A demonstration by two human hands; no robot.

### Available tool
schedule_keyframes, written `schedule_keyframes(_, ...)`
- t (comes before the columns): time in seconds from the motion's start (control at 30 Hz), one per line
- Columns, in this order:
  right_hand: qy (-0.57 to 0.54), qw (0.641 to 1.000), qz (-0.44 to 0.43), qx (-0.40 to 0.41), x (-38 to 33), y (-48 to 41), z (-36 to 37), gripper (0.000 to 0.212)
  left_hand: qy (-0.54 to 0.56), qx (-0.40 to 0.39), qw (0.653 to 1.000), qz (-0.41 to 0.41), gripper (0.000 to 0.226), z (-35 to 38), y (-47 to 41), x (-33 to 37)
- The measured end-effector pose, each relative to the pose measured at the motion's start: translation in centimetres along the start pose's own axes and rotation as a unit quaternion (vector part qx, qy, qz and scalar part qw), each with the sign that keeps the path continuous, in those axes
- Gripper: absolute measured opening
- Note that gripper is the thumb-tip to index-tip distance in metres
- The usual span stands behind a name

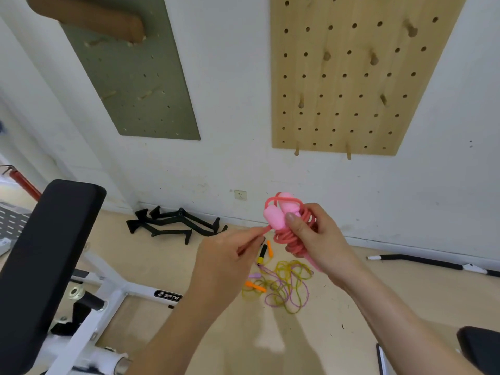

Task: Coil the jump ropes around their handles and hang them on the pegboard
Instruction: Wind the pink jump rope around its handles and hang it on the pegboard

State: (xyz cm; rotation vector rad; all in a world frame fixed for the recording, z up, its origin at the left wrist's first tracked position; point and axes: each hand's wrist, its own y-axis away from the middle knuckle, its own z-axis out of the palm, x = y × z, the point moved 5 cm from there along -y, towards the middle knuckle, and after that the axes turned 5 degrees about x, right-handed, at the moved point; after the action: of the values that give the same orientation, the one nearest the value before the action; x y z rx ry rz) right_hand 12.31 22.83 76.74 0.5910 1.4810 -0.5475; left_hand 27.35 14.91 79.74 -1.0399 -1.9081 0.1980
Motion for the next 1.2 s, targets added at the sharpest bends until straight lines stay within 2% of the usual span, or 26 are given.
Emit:
schedule_keyframes(0.07, 0.047, 0.999, -0.017, 0.007, 0.3, 0.4, 0.1, 0.022, -0.032, 0.012, 0.996, 0.088, 0.026, -0.3, 0.2, 1.9)
schedule_keyframes(0.17, 0.094, 0.995, -0.039, 0.010, 0.1, 1.0, 0.4, 0.022, -0.031, 0.014, 0.992, 0.121, 0.022, -0.7, -0.5, 3.0)
schedule_keyframes(0.23, 0.109, 0.993, -0.041, 0.008, -0.1, 1.2, 0.5, 0.024, 0.009, -0.041, 0.995, 0.086, 0.023, -0.3, -1.1, 3.0)
schedule_keyframes(0.3, 0.130, 0.991, -0.040, 0.013, -0.5, 1.2, 0.4, 0.026, 0.056, -0.134, 0.989, 0.022, 0.029, 0.4, -1.3, 2.8)
schedule_keyframes(0.37, 0.148, 0.988, -0.036, 0.012, -0.6, 1.1, 0.0, 0.028, 0.052, -0.219, 0.974, -0.017, 0.034, 0.8, -1.3, 2.7)
schedule_keyframes(0.43, 0.153, 0.988, -0.028, 0.005, -0.6, 1.2, 0.0, 0.028, 0.041, -0.265, 0.963, -0.035, 0.028, 0.8, -1.7, 2.7)
schedule_keyframes(0.53, 0.092, 0.996, -0.017, 0.004, -0.3, 1.5, 0.3, 0.027, 0.062, -0.204, 0.974, -0.079, 0.018, 0.1, -3.2, 2.5)
schedule_keyframes(0.63, 0.074, 0.997, -0.022, 0.027, 0.0, 1.6, 0.3, 0.027, 0.125, -0.154, 0.967, -0.160, 0.015, 0.1, -3.8, 1.3)
schedule_keyframes(0.73, 0.073, 0.995, -0.042, 0.055, 0.1, 1.7, 0.0, 0.020, 0.092, -0.143, 0.965, -0.200, 0.009, 0.7, -3.5, 0.0)
schedule_keyframes(0.87, 0.111, 0.989, -0.070, 0.068, -0.1, 1.9, 0.3, 0.016, -0.019, -0.176, 0.971, -0.162, 0.013, 0.9, -3.4, -0.3)
schedule_keyframes(0.97, 0.148, 0.983, -0.086, 0.062, -0.1, 2.1, 1.1, 0.021, -0.109, -0.168, 0.975, -0.098, 0.033, 0.4, -4.1, 0.6)
schedule_keyframes(1.07, 0.172, 0.979, -0.092, 0.052, -0.1, 2.6, 1.6, 0.021, -0.188, -0.185, 0.962, -0.067, 0.037, 0.1, -4.7, 1.2)
schedule_keyframes(1.13, 0.170, 0.980, -0.094, 0.044, -0.2, 2.8, 1.7, 0.022, -0.191, -0.204, 0.957, -0.075, 0.036, 0.0, -4.9, 1.1)
schedule_keyframes(1.2, 0.168, 0.980, -0.097, 0.032, -0.4, 2.9, 1.8, 0.022, -0.143, -0.181, 0.965, -0.128, 0.033, -0.4, -5.3, 0.3)
